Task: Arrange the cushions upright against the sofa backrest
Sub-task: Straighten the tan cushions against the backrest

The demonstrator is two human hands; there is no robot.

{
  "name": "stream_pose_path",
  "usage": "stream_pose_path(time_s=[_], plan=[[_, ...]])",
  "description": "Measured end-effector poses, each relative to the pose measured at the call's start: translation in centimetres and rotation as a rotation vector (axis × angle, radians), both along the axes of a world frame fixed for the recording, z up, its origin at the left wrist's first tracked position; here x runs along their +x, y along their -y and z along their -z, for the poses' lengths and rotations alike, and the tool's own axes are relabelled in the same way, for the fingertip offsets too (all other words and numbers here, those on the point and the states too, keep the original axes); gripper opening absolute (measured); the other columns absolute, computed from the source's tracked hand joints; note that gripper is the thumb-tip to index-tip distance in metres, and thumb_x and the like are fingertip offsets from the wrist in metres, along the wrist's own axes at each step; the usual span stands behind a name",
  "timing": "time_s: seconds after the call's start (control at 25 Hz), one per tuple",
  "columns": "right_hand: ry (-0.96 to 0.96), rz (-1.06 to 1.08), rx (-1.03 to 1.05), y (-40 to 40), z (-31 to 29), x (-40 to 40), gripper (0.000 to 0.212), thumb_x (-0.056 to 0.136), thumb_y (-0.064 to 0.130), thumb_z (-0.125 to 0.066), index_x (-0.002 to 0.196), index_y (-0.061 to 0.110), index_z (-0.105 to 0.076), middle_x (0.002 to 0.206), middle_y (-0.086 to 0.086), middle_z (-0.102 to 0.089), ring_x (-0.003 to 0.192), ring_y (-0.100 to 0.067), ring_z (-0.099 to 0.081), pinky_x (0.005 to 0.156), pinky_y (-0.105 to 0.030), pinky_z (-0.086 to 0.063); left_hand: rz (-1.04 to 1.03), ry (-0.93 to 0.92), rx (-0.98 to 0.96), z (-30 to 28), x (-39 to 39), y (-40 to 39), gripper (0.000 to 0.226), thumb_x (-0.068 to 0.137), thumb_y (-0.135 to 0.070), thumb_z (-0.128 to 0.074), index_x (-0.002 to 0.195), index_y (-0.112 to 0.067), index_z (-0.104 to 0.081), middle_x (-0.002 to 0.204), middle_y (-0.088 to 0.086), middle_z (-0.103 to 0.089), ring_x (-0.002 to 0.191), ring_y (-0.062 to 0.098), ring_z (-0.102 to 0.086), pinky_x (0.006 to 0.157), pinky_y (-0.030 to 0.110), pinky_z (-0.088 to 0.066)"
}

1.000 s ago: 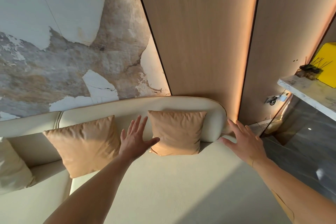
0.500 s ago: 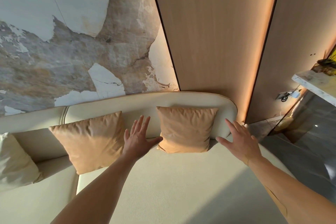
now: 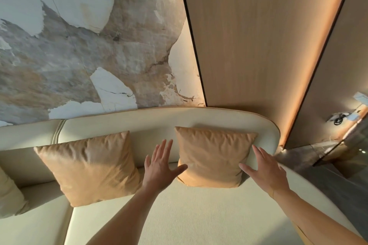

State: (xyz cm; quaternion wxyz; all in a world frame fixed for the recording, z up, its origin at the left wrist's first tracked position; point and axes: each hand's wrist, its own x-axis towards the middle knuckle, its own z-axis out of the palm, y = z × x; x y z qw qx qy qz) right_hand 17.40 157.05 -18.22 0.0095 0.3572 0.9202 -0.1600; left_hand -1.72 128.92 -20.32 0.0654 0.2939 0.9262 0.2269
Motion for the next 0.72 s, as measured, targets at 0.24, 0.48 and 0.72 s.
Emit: stream_pose_path(time_s=[0.24, 0.48, 0.72], plan=[[-0.042, 0.115, -0.169, -5.6, 7.2, -4.0, 0.107, 0.07, 0.082, -0.051, 0.154, 0.025, -0.017, 0.159, 0.002, -0.03, 0.143, -0.025, -0.033, 0.105, -0.055, -0.038, -0.065, 0.078, -0.043, 7.3, -4.4, -5.8, 0.113, 0.063, -0.094, -0.031, 0.153, -0.039, 0.007, 0.164, -0.009, -0.003, 0.151, 0.013, -0.004, 0.12, 0.049, -0.012], [-0.048, 0.263, -0.436, -12.7, 14.7, -6.3, 0.125, 0.059, 0.073, -0.074, 0.156, 0.019, -0.015, 0.159, -0.009, -0.029, 0.143, -0.032, -0.032, 0.11, -0.051, -0.032, -0.164, 0.256, -0.1, 14.2, -8.9, -10.5, 0.123, 0.061, -0.088, -0.052, 0.153, -0.037, 0.012, 0.164, -0.005, -0.009, 0.148, 0.02, -0.02, 0.115, 0.05, -0.025], [-0.205, 0.247, -0.774, -15.4, 20.2, -9.0, 0.117, 0.06, 0.032, -0.092, 0.151, 0.02, -0.019, 0.141, 0.002, -0.045, 0.128, -0.021, -0.047, 0.102, -0.029, -0.034, -0.183, 0.728, 0.343, 18.2, -11.6, -14.1, 0.104, 0.057, -0.022, -0.095, 0.135, -0.033, -0.027, 0.123, -0.013, -0.054, 0.117, 0.014, -0.053, 0.075, 0.008, -0.048]])
